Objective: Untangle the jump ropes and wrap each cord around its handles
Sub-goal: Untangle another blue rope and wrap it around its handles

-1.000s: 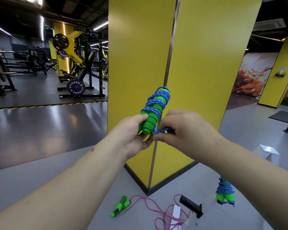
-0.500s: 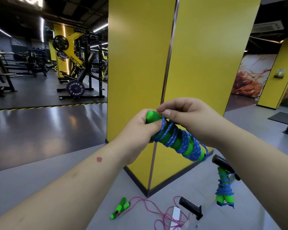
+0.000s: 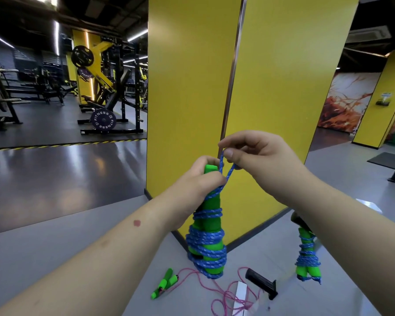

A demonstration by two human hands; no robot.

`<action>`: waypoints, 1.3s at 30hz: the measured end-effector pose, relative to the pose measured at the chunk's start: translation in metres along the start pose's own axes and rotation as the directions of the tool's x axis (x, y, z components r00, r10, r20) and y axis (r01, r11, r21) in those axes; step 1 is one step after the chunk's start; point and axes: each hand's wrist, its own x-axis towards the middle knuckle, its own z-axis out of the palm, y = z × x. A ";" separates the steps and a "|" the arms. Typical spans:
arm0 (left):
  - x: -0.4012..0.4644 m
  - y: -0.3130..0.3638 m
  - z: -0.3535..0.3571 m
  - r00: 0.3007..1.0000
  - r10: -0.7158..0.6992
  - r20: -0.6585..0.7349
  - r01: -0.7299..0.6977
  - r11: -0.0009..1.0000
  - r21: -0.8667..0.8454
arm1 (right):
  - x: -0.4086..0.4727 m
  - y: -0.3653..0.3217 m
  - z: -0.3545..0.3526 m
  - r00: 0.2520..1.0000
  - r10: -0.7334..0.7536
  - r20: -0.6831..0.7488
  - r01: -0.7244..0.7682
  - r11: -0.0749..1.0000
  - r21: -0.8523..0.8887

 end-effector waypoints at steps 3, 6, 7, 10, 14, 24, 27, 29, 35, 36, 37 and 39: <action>-0.001 -0.002 -0.001 0.997 0.074 0.028 -0.076 0.995 0.062 | 0.001 0.006 0.003 0.994 0.099 0.054 -0.103 0.991 0.085; 0.000 0.000 -0.002 0.991 0.053 0.121 -0.065 0.994 0.092 | 0.000 0.009 0.007 0.987 0.125 0.097 -0.138 0.981 0.139; 0.002 0.000 -0.003 0.988 0.046 0.146 -0.062 0.992 0.111 | -0.001 0.010 0.008 0.987 0.122 0.107 -0.137 0.980 0.146; 0.007 -0.004 -0.006 0.983 0.021 0.181 -0.050 0.987 0.153 | -0.002 0.017 0.009 0.980 0.165 0.113 -0.184 0.965 0.188; 0.009 -0.016 -0.001 0.991 0.072 0.112 -0.103 0.948 0.301 | -0.003 0.026 0.009 0.944 0.294 0.153 -0.323 0.919 0.226; 0.006 -0.040 0.021 0.968 0.240 0.074 -0.243 0.819 0.520 | -0.012 0.049 0.003 0.803 0.528 0.276 -0.593 0.753 0.286; 0.008 -0.038 0.026 0.972 0.229 0.055 -0.223 0.815 0.535 | -0.012 0.047 0.001 0.859 0.460 0.224 -0.506 0.829 0.239; 0.009 -0.035 0.027 0.978 0.207 0.023 -0.191 0.849 0.492 | -0.011 0.044 -0.002 0.902 0.404 0.154 -0.429 0.880 0.201; 0.007 -0.035 0.019 0.988 0.140 -0.059 -0.128 0.976 0.175 | -0.014 0.040 -0.005 0.945 0.326 -0.010 -0.315 0.922 0.226; 0.006 -0.037 0.018 0.992 0.119 -0.029 -0.115 0.986 0.122 | -0.015 0.041 -0.004 0.948 0.317 -0.024 -0.305 0.929 0.210; 0.004 -0.039 0.018 0.995 0.096 -0.004 -0.095 0.992 0.078 | -0.016 0.041 -0.002 0.951 0.307 -0.039 -0.295 0.936 0.190; 0.002 -0.041 0.017 0.999 0.038 0.013 -0.039 0.998 0.048 | -0.016 0.041 -0.001 0.958 0.272 -0.086 -0.261 0.958 0.121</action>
